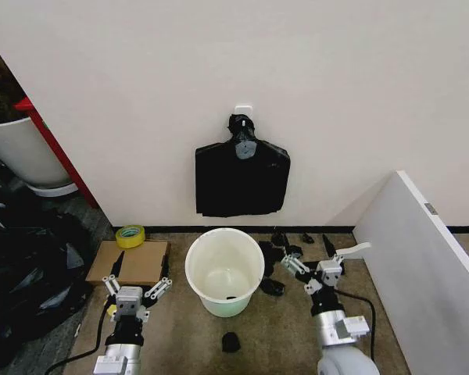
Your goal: Place the garbage bag over the trash bin.
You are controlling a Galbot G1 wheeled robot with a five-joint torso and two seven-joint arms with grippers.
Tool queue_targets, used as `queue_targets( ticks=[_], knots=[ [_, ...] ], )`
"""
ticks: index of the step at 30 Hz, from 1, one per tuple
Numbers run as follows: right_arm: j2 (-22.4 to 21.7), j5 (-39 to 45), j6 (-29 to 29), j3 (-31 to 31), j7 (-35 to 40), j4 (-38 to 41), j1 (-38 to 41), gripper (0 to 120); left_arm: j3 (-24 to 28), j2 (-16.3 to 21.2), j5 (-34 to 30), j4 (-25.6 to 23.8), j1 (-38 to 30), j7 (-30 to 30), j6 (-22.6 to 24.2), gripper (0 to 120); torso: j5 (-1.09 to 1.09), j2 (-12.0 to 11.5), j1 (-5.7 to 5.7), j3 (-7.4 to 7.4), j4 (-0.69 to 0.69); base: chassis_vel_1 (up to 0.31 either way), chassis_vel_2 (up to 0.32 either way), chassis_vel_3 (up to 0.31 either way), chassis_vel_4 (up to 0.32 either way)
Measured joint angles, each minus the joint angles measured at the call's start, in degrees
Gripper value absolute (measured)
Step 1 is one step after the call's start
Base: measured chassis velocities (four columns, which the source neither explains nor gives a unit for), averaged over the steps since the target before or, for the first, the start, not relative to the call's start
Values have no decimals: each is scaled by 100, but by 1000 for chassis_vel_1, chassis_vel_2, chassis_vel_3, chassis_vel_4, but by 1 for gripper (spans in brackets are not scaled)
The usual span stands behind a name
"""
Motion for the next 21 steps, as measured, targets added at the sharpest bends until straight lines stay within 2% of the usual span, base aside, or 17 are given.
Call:
queue_targets(
  ticks=[10, 21],
  knots=[
    [-281, 890, -360, -459, -78, -921, 1624, 100, -130, -57, -28, 20, 74, 71, -115, 100, -1, 0, 0, 0, 2, 0, 0, 0, 0],
    [-116, 1339, -560, -868, -150, -1624, 2770, 100, -229, -123, -41, -17, 156, 59, -143, 100, 0, 0, 0, 1, 2, 0, 0, 0, 0]
  ],
)
